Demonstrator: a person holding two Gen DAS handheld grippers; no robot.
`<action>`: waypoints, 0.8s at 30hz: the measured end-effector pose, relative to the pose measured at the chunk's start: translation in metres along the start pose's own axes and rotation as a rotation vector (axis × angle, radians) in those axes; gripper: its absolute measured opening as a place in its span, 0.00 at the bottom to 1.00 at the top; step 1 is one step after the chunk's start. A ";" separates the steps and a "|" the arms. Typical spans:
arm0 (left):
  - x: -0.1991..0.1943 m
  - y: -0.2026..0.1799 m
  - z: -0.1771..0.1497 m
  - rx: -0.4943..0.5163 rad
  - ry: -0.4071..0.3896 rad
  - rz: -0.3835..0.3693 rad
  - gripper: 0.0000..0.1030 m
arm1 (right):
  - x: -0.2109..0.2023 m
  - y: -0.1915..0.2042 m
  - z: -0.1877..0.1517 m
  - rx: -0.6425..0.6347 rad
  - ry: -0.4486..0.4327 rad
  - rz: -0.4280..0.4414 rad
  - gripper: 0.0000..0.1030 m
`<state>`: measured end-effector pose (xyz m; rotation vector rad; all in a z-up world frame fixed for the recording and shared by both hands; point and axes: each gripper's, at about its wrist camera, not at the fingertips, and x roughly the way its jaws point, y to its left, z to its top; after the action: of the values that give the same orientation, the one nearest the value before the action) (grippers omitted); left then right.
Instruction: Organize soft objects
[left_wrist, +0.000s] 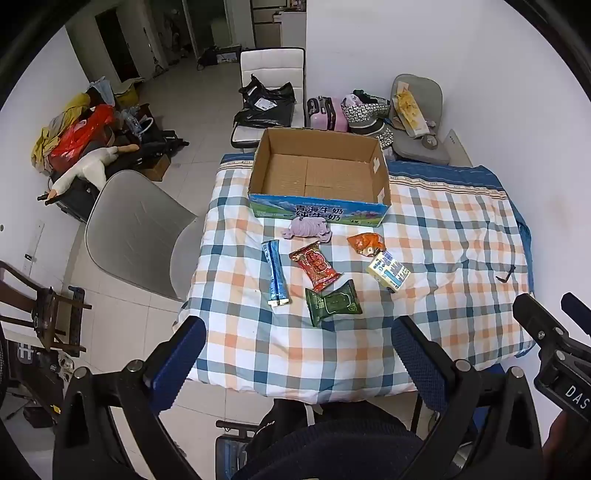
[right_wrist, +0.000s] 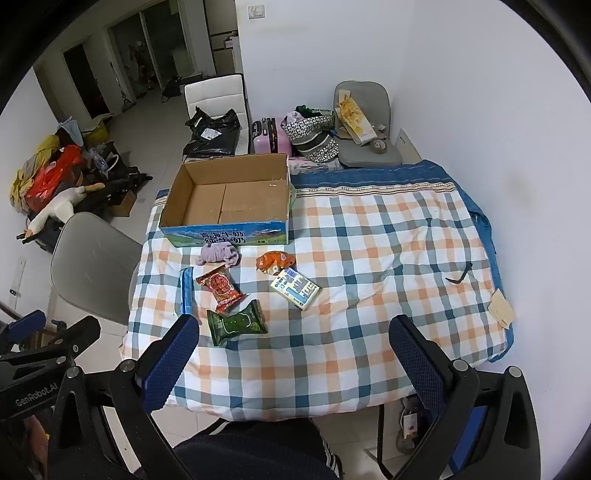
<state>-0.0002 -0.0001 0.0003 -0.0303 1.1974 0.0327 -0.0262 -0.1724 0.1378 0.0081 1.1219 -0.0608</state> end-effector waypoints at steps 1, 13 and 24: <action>0.000 0.000 0.000 0.000 0.001 -0.001 1.00 | -0.001 0.000 0.000 0.002 0.002 0.007 1.00; -0.013 0.008 0.002 -0.013 -0.048 0.009 1.00 | -0.010 0.005 0.001 0.005 -0.026 -0.006 1.00; -0.025 0.011 -0.001 -0.023 -0.088 0.007 1.00 | -0.030 0.005 0.004 0.000 -0.053 0.001 1.00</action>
<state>-0.0110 0.0110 0.0235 -0.0449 1.1087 0.0532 -0.0349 -0.1664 0.1664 0.0069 1.0690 -0.0593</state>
